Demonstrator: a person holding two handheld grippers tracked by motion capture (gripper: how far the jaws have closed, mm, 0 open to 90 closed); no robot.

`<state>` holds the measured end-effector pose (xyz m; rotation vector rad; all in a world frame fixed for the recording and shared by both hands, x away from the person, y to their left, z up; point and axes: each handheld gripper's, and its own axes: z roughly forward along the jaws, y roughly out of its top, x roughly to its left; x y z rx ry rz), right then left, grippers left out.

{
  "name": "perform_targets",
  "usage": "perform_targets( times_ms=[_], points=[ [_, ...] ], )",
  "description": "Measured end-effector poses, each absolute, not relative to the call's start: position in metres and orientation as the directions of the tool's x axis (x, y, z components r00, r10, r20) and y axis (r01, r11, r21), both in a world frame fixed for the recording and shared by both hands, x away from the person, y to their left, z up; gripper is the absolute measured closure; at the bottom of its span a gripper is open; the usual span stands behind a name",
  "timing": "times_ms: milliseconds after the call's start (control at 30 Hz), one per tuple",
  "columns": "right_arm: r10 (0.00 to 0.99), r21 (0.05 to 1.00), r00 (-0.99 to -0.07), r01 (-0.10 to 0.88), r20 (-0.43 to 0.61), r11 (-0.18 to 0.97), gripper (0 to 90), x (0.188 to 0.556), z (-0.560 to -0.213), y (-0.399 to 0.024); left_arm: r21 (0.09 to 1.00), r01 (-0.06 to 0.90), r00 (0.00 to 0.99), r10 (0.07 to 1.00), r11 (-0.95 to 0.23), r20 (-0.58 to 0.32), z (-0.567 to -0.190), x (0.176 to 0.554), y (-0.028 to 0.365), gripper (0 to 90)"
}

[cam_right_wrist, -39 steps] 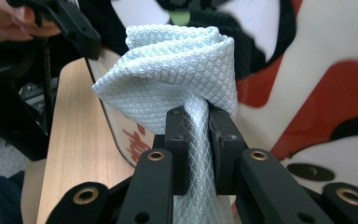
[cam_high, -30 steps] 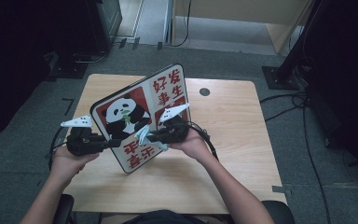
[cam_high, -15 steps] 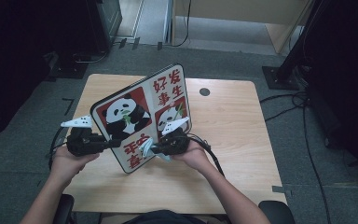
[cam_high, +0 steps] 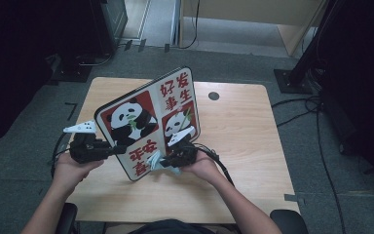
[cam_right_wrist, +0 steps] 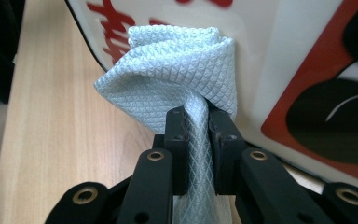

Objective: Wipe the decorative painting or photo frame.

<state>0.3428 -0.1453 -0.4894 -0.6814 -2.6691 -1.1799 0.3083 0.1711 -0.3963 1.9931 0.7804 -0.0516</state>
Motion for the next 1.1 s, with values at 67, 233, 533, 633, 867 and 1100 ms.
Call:
perform_targets(
  times_ms=[67, 233, 533, 633, 867, 1100],
  points=[
    [0.349, 0.680, -0.884, 0.463, 0.310, 0.568, 80.1, 0.343, -0.483, -0.147, 0.770, 0.543, 0.794, 0.502, -0.335, -0.342, -0.396, 0.308, 0.171, 76.6],
    [0.350, 0.703, -0.883, 0.463, 0.312, 0.540, 80.3, 0.347, -0.461, -0.149, 0.769, 0.544, 0.794, 0.502, -0.334, -0.343, -0.396, 0.308, 0.171, 76.6],
    [0.332, 0.754, -0.905, 0.410, 0.266, 0.514, 80.3, 0.352, -0.414, -0.142, 0.770, 0.556, 0.786, 0.499, -0.314, -0.364, -0.394, 0.309, 0.177, 72.8],
    [0.330, 0.764, -0.910, 0.396, 0.251, 0.510, 80.3, 0.356, -0.399, -0.139, 0.765, 0.564, 0.782, 0.498, -0.311, -0.374, -0.393, 0.308, 0.177, 72.8],
    [0.304, 0.772, -0.923, 0.366, 0.234, 0.519, 80.2, 0.364, -0.363, -0.126, 0.772, 0.558, 0.781, 0.508, -0.306, -0.363, -0.392, 0.305, 0.181, 74.1],
    [0.269, 0.806, -0.945, 0.304, 0.187, 0.508, 80.2, 0.366, -0.324, -0.107, 0.769, 0.563, 0.770, 0.531, -0.302, -0.356, -0.392, 0.299, 0.184, 76.2]
  ],
)
